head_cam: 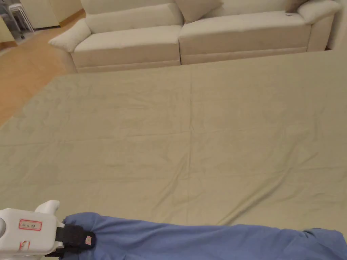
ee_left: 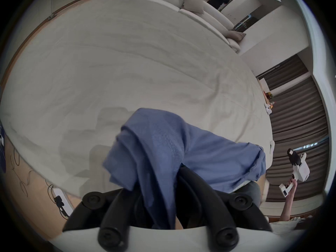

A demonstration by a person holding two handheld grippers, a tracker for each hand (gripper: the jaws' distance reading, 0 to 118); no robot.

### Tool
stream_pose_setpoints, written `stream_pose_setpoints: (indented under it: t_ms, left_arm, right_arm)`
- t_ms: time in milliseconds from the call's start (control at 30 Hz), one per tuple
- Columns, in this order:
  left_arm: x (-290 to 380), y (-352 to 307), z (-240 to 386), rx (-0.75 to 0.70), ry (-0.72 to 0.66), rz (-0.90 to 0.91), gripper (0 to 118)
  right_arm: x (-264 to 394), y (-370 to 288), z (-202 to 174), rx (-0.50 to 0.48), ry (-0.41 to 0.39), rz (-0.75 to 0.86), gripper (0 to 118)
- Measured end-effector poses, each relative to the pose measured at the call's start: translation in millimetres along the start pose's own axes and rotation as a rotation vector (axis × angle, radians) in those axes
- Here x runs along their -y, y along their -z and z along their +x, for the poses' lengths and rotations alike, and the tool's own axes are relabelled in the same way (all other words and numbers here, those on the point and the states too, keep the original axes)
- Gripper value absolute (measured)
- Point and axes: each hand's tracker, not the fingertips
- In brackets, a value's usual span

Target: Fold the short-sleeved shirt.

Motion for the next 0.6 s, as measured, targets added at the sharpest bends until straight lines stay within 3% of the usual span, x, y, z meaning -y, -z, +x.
stream_pose_setpoints:
  t_ms: [267, 367, 600]
  left_arm:
    - [31.9, 31.0, 140.3, 0.138, 0.184, 0.014, 7]
    - [40.8, 68.2, 181.1, 0.245, 0.169, -0.056, 7]
    - [52.9, 139.7, 197.3, 0.216, 0.166, -0.192, 7]
  right_arm:
    - [4.1, -15.6, -3.1, -0.104, -0.006, 0.019, 0]
    - [7.2, -26.2, 0.2, -0.108, -0.018, 0.029, 0]
    - [14.2, -43.5, 28.3, -0.097, -0.005, 0.016, 0]
